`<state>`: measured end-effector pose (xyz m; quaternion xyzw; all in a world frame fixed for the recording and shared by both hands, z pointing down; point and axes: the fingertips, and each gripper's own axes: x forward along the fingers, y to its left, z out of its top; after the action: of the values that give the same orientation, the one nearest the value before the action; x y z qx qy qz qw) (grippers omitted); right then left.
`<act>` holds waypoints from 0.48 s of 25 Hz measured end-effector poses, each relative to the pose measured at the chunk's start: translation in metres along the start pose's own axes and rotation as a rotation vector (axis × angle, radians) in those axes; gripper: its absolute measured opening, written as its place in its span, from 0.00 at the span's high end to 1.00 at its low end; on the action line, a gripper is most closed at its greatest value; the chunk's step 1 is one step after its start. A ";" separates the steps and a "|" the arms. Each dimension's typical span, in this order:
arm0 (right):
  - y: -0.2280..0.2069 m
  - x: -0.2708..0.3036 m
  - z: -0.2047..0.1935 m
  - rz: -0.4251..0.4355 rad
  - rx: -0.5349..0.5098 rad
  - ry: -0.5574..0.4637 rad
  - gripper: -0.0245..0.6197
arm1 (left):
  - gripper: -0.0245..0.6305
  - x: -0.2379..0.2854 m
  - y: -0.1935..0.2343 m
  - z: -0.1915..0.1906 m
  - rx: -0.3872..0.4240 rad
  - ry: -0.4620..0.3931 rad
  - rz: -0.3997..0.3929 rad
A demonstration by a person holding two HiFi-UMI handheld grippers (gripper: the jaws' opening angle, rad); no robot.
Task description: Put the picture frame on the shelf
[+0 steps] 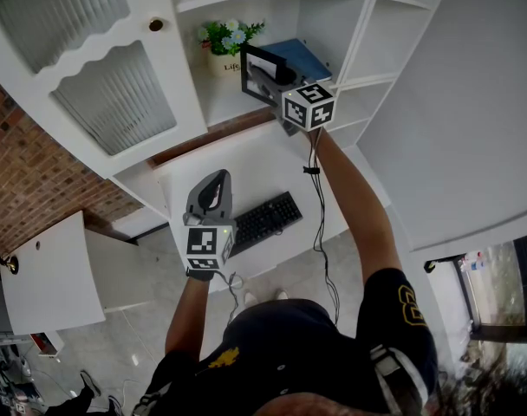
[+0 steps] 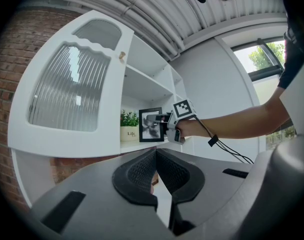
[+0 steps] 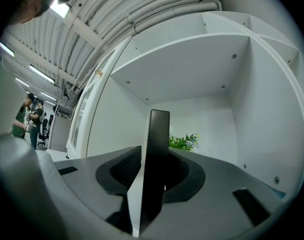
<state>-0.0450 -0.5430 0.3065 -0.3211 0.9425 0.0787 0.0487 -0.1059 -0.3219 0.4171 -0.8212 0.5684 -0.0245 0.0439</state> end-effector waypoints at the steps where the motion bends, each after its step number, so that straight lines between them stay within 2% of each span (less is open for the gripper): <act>1: 0.000 0.000 0.000 -0.001 0.000 0.000 0.79 | 0.93 0.000 0.000 0.000 0.000 -0.001 0.001; 12: 0.000 -0.005 -0.001 -0.007 -0.005 0.011 0.73 | 0.93 -0.002 -0.001 0.001 -0.001 -0.004 -0.007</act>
<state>-0.0411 -0.5406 0.3084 -0.3250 0.9414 0.0792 0.0429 -0.1051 -0.3196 0.4162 -0.8232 0.5656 -0.0226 0.0448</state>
